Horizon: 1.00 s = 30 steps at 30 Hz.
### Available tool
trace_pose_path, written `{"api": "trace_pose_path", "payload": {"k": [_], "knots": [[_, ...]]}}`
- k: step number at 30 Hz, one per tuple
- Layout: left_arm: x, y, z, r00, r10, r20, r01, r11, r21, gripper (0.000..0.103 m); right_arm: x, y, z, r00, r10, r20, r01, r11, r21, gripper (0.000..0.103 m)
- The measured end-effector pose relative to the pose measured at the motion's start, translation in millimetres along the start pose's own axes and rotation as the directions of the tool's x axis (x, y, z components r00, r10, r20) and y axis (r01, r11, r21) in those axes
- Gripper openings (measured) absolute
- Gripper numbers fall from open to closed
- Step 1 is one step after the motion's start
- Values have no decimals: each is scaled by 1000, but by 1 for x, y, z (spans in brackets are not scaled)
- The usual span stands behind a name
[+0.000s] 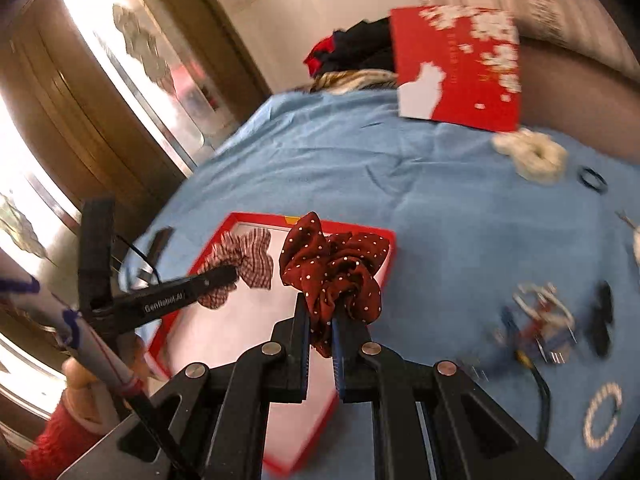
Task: Organize jewelry
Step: 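Carry both scrunchies into the red-rimmed white box and open both grippers, then grasp the green-bead pearl bracelet with the right gripper while the left grasps the black cord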
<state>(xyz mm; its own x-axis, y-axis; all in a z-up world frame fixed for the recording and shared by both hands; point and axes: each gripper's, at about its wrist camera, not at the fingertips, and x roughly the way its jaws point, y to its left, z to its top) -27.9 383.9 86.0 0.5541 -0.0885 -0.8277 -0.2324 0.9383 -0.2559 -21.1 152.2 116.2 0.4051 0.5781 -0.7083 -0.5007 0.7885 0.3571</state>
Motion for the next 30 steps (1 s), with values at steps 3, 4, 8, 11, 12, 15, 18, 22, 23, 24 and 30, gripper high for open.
{"api": "trace_pose_path", "payload": {"k": [3, 4, 8, 11, 12, 15, 18, 22, 23, 24, 30], "knots": [[21, 17, 17, 1000, 29, -12, -29, 999, -36, 11, 47, 8, 8, 998, -28, -63, 26, 999, -20, 10], [28, 21, 22, 999, 32, -18, -33, 998, -48, 12, 58, 9, 8, 996, -41, -79, 39, 999, -28, 10], [44, 36, 30, 998, 53, -35, -56, 995, -88, 17, 98, 16, 8, 986, -94, -139, 85, 994, -67, 12], [43, 41, 31, 999, 43, -22, -45, 993, -112, 31, 107, 18, 4, 981, -126, -147, 115, 990, -81, 23], [42, 42, 31, 999, 38, -16, -40, 993, -115, 36, 106, 19, 3, 981, -126, -148, 115, 990, -80, 31], [30, 44, 29, 1000, 22, 3, -21, 991, -129, 40, 92, 23, 4, 984, -127, -125, 116, 989, -93, 37], [11, 43, 24, 999, 19, 36, -14, 990, -137, 48, 68, 27, 1, 987, -138, -87, 128, 986, -111, 49], [-16, 36, 14, 996, 45, 80, -35, 992, -124, 53, 30, 24, -5, 989, -146, -37, 141, 984, -108, 51], [-23, 33, 11, 995, 54, 89, -43, 992, -117, 55, 18, 21, -8, 989, -149, -22, 146, 984, -106, 51], [-32, 29, 7, 993, 64, 102, -53, 993, -106, 58, 9, 18, -10, 988, -152, -12, 150, 983, -103, 53], [-78, -4, -21, 978, 96, 186, -93, 995, -24, 71, -59, -14, -38, 977, -208, 54, 211, 976, -58, 54]]}}
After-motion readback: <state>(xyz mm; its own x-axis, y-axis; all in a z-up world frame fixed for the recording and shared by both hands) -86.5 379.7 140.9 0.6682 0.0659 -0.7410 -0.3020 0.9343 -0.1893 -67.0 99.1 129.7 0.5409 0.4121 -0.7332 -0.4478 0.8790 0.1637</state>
